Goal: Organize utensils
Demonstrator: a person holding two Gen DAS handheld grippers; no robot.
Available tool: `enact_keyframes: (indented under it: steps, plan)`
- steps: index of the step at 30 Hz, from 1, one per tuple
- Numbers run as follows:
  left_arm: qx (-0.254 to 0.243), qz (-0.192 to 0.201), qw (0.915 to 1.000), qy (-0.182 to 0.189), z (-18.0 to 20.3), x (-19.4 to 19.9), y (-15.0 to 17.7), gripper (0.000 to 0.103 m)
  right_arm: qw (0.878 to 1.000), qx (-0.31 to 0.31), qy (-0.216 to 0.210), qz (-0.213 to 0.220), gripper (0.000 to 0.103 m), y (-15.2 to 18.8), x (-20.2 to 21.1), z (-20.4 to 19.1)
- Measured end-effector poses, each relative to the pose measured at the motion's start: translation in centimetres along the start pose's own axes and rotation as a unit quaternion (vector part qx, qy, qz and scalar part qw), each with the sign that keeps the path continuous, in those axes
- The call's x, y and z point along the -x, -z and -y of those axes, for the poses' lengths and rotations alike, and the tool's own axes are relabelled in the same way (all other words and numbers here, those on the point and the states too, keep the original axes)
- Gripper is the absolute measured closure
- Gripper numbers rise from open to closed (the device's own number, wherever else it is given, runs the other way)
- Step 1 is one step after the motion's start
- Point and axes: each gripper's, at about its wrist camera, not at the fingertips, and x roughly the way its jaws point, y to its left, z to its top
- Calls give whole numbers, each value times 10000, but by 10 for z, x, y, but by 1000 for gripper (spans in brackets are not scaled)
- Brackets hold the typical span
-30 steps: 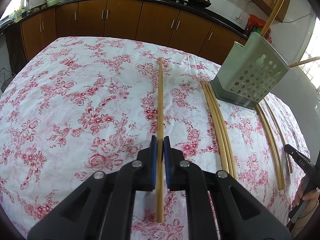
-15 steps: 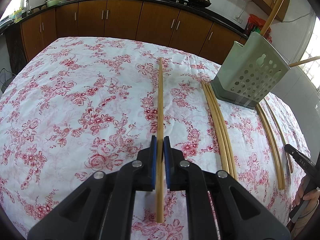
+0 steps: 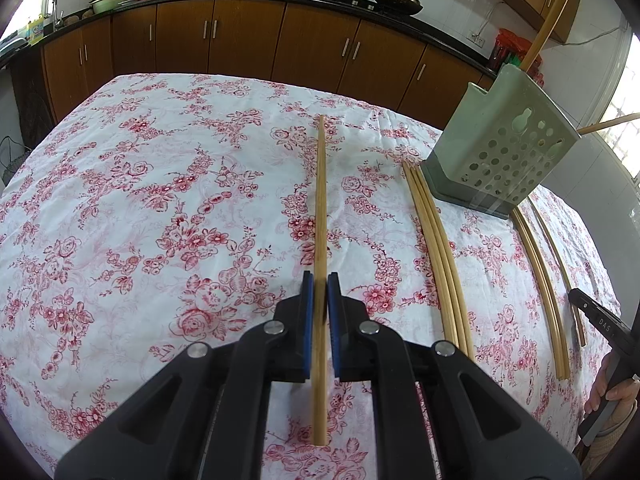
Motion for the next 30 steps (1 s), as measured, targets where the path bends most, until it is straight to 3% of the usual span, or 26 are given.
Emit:
enact_keyframes:
  steps: [18,27,30]
  plan:
    - [-29,1,10000,-39,1,0,0,93,10000,-13,-16,1,94,-1,0,2]
    - [-652,-42,9968,-458,22,11,17,87,9999,-104,-33,1,93,6,7,4]
    - [-785,-49,9952,-584,23,12,19,93,10000,12,48,-4,95,6,8,1]
